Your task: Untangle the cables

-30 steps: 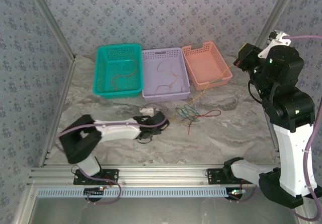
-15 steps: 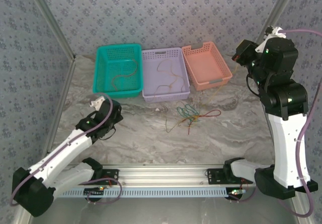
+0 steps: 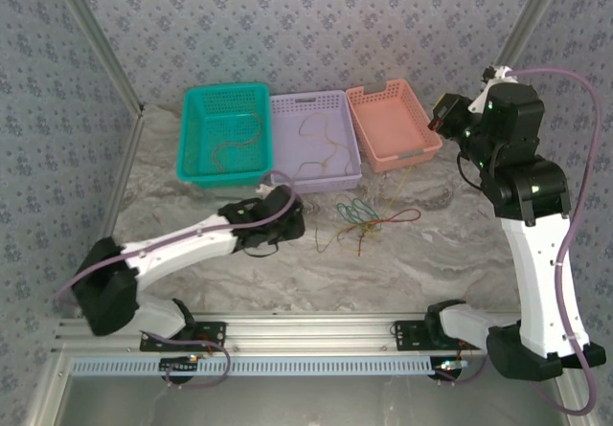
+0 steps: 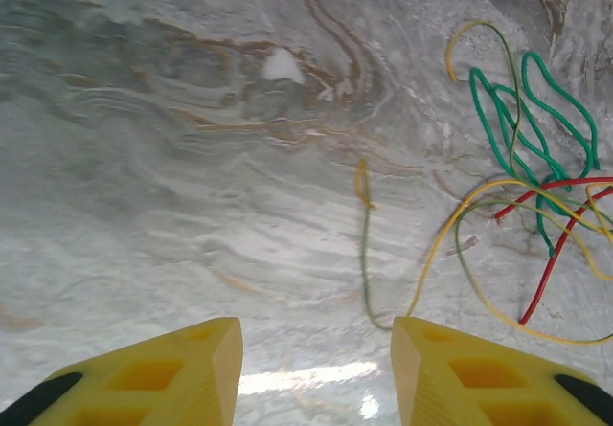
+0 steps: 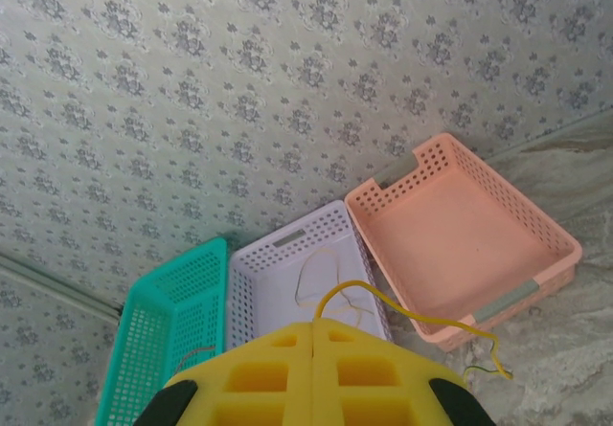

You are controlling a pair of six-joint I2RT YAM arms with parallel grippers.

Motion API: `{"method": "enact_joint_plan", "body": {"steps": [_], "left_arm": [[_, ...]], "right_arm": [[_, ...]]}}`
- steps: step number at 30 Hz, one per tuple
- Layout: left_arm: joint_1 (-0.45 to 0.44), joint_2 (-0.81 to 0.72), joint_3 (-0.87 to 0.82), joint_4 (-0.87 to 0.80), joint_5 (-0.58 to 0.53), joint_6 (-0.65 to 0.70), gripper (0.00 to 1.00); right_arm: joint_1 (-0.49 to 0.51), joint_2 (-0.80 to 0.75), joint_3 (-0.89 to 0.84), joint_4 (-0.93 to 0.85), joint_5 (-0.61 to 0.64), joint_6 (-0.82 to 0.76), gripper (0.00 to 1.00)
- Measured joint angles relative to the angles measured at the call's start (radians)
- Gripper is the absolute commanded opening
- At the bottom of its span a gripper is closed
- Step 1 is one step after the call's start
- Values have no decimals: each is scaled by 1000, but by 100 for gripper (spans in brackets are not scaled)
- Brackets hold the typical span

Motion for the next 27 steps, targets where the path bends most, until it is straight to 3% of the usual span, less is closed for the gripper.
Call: {"method": "enact_joint_plan", "body": {"steps": [6,20,22,26,27], "left_arm": [[-61,213,140,-3,-68,-55,47],[10,401,175,108,-17,-69,39],[10,410,180,127,-9,-71,33],[13,422,182,145,2,-72,3],[16,423,182,147,3,-70,0]], "right_arm": [[0,-34,-27,13,-8,3,0],[0,-56,-89,37,-18,11,0],[-2,-57,-98,39,-18,11,0],[-5,-61,-107,44,-18,11,0],[-7,-63,-108,44,-18,11,0]]}}
